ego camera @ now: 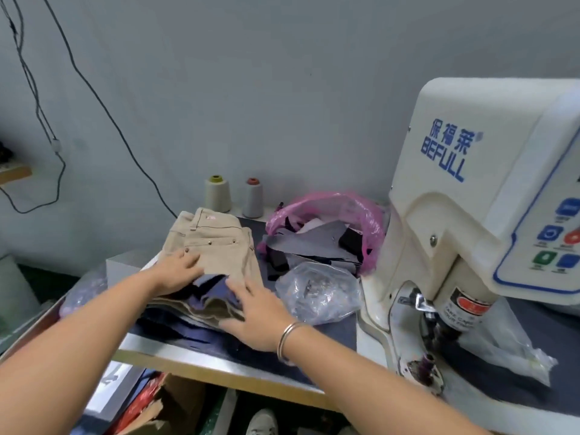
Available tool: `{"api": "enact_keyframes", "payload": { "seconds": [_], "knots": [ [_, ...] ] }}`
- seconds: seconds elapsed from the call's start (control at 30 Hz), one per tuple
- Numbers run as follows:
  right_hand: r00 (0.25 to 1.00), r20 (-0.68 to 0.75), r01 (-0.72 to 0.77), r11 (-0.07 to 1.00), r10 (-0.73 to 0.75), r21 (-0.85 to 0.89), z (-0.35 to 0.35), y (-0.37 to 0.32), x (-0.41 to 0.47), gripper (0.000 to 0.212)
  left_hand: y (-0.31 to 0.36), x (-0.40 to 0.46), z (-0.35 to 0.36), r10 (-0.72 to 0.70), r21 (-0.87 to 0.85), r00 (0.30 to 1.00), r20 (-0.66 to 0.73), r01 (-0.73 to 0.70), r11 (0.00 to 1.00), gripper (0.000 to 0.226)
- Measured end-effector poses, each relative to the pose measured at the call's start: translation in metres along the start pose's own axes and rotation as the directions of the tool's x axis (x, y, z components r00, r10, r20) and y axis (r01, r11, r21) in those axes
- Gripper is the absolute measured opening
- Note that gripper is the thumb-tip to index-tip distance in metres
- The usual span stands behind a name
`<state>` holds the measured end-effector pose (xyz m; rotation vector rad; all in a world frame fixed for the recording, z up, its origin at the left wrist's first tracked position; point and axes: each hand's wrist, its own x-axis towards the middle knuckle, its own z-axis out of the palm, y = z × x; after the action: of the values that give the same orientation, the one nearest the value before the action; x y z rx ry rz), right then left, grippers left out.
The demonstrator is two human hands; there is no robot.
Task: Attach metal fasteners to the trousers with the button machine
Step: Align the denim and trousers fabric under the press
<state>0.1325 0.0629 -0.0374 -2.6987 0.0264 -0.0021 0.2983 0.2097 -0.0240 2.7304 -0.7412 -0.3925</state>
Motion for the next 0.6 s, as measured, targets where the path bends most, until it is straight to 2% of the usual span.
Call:
{"api": "enact_keyframes", "payload": {
  "seconds": [0.1,0.2,0.27,0.33,0.4,0.43,0.5,0.53,0.6],
  "knots": [
    [0.995,-0.084,0.036,0.992,-0.046,-0.125,0.015,0.005,-0.005,0.067,-0.006,-0.005,0.0,0.004,-0.169,1.0,-0.025,-0.008,0.986,0.044],
    [0.99,-0.099,0.07,0.958,-0.101,-0.277,0.016,0.008,-0.013,0.063,-0.007,-0.009,0.0,-0.069,-0.271,0.996,-0.048,0.054,0.961,0.047],
    [0.991,-0.071,0.085,0.95,-0.111,-0.299,0.012,0.008,-0.022,0.063,0.001,-0.01,-0.004,-0.123,-0.145,0.992,-0.022,0.119,0.982,0.053],
    [0.993,-0.053,0.09,0.964,-0.107,-0.251,0.001,0.009,-0.034,0.063,0.012,-0.01,-0.012,-0.169,0.096,0.985,0.022,0.166,0.981,0.062],
    [0.991,-0.092,0.076,0.978,-0.095,-0.197,-0.013,0.013,-0.05,0.061,0.026,-0.011,-0.018,-0.173,0.32,0.984,-0.046,0.178,0.93,0.064],
    [0.99,-0.119,0.059,0.983,-0.081,-0.176,-0.021,0.017,-0.06,0.06,0.035,-0.014,-0.019,-0.125,0.394,0.983,-0.133,0.168,0.904,0.059],
    [0.987,-0.158,0.002,0.991,-0.024,-0.134,-0.035,0.027,-0.082,0.059,0.058,-0.026,-0.014,0.098,0.452,0.951,-0.293,0.047,0.891,0.045],
    [0.985,-0.174,-0.025,0.994,0.006,-0.11,-0.041,0.032,-0.095,0.058,0.068,-0.033,-0.009,0.203,0.409,0.915,-0.349,-0.046,0.911,0.042],
    [0.982,-0.188,-0.049,0.997,0.036,-0.066,-0.048,0.044,-0.126,0.055,0.089,-0.057,0.005,0.268,0.126,0.849,-0.456,-0.236,0.964,0.036]
  ]
}}
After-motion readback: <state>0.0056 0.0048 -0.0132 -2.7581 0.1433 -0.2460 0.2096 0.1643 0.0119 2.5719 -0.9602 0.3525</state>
